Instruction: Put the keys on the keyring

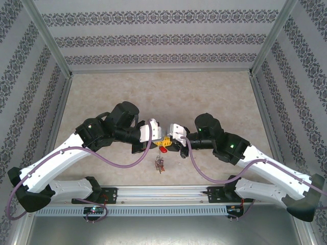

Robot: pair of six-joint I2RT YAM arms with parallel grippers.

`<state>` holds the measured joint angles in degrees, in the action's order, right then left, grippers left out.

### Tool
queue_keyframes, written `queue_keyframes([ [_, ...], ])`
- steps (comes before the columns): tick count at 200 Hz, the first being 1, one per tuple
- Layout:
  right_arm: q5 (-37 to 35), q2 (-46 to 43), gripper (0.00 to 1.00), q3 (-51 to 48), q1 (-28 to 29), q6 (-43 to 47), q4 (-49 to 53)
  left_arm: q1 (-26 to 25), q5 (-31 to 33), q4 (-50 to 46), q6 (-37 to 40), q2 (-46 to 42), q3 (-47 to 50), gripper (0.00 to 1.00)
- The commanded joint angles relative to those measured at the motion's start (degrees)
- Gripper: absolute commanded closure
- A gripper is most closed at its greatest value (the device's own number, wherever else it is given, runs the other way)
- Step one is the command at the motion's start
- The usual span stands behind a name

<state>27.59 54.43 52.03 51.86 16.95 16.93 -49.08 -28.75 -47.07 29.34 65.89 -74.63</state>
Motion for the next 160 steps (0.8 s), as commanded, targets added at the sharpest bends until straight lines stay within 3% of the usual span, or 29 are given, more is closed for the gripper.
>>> queue_keyframes([
  [1,2.64,-2.75,1.00,0.57,-0.18,0.85,-10.31,-1.19,-1.47,-2.60,0.54,0.15,1.06,1.00],
  [66,2.53,-3.02,1.00,-0.26,-0.20,0.82,-10.63,-0.99,-1.47,0.68,-1.42,-1.98,2.13,1.00],
  [82,2.90,-2.52,0.81,-0.53,-0.03,0.74,-10.69,-0.37,-2.08,1.90,-2.29,-3.17,2.17,1.00],
  [105,2.64,-2.32,0.72,-0.88,0.17,0.54,-10.80,0.64,-3.86,3.84,-3.66,-5.18,2.81,1.00],
  [160,3.96,-2.73,0.76,-1.25,0.26,-0.11,-11.04,2.05,-9.25,11.61,-7.62,-8.15,5.97,1.00],
])
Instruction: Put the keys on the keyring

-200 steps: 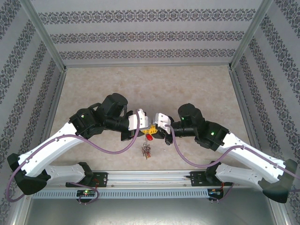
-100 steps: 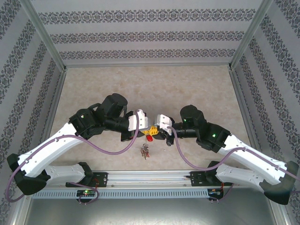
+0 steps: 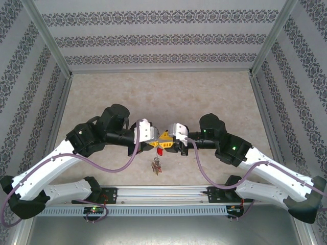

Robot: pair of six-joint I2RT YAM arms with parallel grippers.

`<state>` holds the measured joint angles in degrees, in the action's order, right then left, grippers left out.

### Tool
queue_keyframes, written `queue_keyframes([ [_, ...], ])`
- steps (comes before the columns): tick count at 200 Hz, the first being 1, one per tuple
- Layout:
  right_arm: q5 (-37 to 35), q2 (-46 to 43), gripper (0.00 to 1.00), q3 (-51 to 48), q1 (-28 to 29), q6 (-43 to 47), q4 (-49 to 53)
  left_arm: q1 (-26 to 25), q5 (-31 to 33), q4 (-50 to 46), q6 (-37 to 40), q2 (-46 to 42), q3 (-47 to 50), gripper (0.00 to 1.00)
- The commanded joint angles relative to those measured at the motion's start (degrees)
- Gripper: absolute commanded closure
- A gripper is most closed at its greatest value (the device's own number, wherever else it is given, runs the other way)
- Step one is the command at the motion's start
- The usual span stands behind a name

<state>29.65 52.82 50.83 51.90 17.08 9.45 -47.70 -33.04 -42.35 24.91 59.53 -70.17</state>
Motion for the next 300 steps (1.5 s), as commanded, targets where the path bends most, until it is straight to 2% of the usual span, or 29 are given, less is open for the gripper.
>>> queue_keyframes([
  [1,1.99,-1.12,0.76,-0.04,0.22,-0.27,-3.56,0.68,-4.99,7.08,-3.28,-1.83,1.57,1.00],
  [42,3.48,-1.19,0.78,-0.02,0.31,-1.17,-3.68,0.68,-4.42,15.93,-7.17,-4.30,6.36,1.00],
  [93,2.77,-3.25,0.73,-1.75,0.40,-4.49,-5.42,1.20,-0.54,20.98,-7.39,-7.75,8.82,1.00],
  [202,5.64,-0.48,0.79,-0.47,0.92,-5.96,-6.33,2.96,-7.83,33.26,-13.87,-10.46,12.50,1.00],
  [251,4.54,-1.36,0.82,-0.47,1.06,-5.57,-6.95,3.67,-10.46,40.44,-17.55,-10.56,15.19,1.00],
  [300,6.56,-0.79,0.76,0.06,1.10,-7.18,-7.39,4.34,-10.11,43.68,-19.00,-11.15,17.00,1.00],
])
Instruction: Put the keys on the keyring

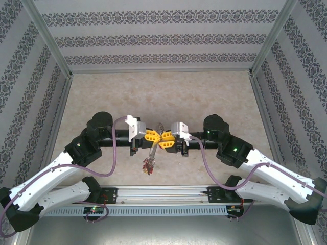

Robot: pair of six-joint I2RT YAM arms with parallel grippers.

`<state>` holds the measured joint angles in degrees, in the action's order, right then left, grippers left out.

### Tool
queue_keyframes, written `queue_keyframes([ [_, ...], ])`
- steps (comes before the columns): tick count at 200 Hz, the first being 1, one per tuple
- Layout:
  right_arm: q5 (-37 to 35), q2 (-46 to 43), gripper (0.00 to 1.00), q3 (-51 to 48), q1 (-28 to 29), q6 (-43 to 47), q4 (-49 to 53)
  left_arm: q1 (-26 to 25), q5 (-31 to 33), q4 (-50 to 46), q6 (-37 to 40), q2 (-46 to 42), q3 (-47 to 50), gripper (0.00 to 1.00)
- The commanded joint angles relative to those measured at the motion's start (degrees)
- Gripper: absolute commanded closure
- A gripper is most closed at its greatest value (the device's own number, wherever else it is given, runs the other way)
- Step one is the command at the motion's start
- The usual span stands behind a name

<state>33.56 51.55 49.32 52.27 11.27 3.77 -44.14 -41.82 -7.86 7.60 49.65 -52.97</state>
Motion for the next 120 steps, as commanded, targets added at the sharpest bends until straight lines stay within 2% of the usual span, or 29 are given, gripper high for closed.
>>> queue_keyframes([
  [1,2.65,0.48,0.76,1.57,0.73,-1.39,-1.64,0.79,-1.33,9.14,-1.61,-1.29,-0.20,1.00],
  [31,1.62,-0.52,0.79,0.79,0.73,-1.64,-0.25,1.57,-1.37,6.59,0.03,-1.52,-1.72,1.00],
  [49,1.46,-0.97,0.77,0.34,0.68,-2.00,-0.09,1.99,-2.13,6.44,0.15,-1.45,-1.95,1.00],
  [87,1.86,-0.80,0.72,1.19,0.73,-2.74,-1.05,2.46,-3.38,9.56,-1.68,-1.60,-0.47,1.00],
  [120,0.81,-1.50,0.74,1.66,0.73,-4.24,-1.29,2.96,-4.55,11.95,-3.39,-2.14,0.72,1.00],
])
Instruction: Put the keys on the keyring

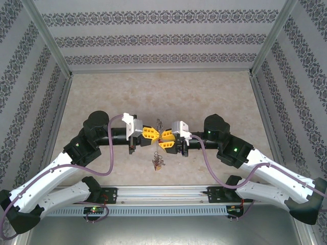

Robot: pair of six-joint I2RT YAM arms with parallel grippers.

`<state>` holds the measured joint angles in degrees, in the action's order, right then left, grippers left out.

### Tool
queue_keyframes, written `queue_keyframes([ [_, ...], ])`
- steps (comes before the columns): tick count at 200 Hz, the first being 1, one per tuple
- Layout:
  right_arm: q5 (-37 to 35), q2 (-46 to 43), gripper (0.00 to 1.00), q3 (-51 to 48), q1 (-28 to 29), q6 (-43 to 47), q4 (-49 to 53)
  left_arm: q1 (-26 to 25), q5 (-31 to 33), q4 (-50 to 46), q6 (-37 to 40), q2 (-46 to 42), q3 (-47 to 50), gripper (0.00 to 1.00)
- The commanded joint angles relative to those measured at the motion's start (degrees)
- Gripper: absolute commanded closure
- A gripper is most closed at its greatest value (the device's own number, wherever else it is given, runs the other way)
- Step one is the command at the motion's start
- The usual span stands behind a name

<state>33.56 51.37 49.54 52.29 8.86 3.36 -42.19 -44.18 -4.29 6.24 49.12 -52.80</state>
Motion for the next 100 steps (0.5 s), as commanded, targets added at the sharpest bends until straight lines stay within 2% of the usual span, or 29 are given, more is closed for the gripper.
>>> queue_keyframes([
  [1,0.80,-1.43,0.74,1.44,0.71,-1.92,-0.88,1.04,-2.25,8.45,-2.07,-1.68,0.61,1.00],
  [23,0.28,-2.28,0.80,1.60,0.71,-2.76,-2.07,1.49,-3.53,10.07,-3.38,-1.99,1.12,1.00],
  [56,0.71,-2.65,0.83,2.88,0.71,-3.92,-3.18,1.99,-4.32,10.18,-3.43,-2.65,1.24,1.00],
  [100,-0.42,-2.71,0.80,3.72,0.79,-4.12,-3.52,2.38,-5.12,9.95,-3.43,-3.35,1.40,1.00],
])
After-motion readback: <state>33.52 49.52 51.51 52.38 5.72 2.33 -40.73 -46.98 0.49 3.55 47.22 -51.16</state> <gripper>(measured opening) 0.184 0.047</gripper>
